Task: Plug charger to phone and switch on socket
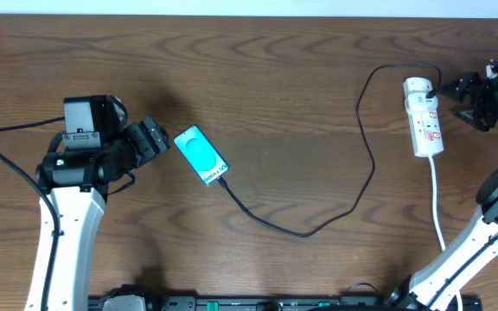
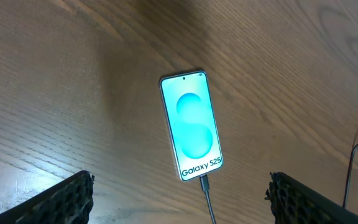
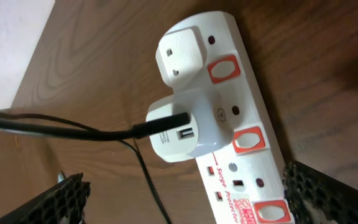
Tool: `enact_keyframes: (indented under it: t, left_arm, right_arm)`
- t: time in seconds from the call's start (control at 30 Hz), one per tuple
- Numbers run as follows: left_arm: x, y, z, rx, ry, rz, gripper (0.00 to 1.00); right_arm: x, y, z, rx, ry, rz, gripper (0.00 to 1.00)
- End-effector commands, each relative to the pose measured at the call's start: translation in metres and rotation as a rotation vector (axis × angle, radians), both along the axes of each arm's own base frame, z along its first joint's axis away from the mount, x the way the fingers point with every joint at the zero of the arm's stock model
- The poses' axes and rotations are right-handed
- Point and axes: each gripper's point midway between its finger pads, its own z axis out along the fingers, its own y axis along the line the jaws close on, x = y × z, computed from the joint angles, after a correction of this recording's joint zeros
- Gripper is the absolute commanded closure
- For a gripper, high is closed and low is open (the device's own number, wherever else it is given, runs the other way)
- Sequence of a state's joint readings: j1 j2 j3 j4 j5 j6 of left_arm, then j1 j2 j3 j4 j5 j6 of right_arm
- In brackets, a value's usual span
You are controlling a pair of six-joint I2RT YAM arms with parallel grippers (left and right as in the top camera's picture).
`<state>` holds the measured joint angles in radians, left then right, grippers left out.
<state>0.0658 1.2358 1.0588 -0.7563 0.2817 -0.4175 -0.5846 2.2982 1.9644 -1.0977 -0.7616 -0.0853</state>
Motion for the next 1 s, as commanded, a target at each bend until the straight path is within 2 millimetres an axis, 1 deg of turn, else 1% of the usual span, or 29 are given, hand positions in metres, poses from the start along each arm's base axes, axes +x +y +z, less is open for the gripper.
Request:
enact_keyframes:
  t: [0.0,0.23,0.33,0.8,0.97]
  left_arm:
    - [0.001,0.004,0.007,0.022,-0.023,-0.002,0.10]
    - [0.001,0.004,0.007,0.022,-0.021,-0.002,0.10]
    - [0.000,0.004,0.007,0.022,-0.017,-0.002,0.10]
    - [-0.002,0.004,0.006,0.021,-0.009,-0.002,0.10]
    - [-0.002,0.004,0.006,0.021,-0.009,-0.002,0.10]
  right_arm:
    - [0.009,0.008,0.001,-0.014,-0.025,0.034,0.01]
    - [0.022,0.028,0.002,-0.023,-0.044,0.070,0.01]
    - [0.026,0.033,0.002,-0.028,-0.042,0.070,0.01]
    - [0.022,0.026,-0.003,-0.054,-0.015,0.056,0.01]
    - [0.021,0.024,-0.012,-0.058,0.007,0.051,0.01]
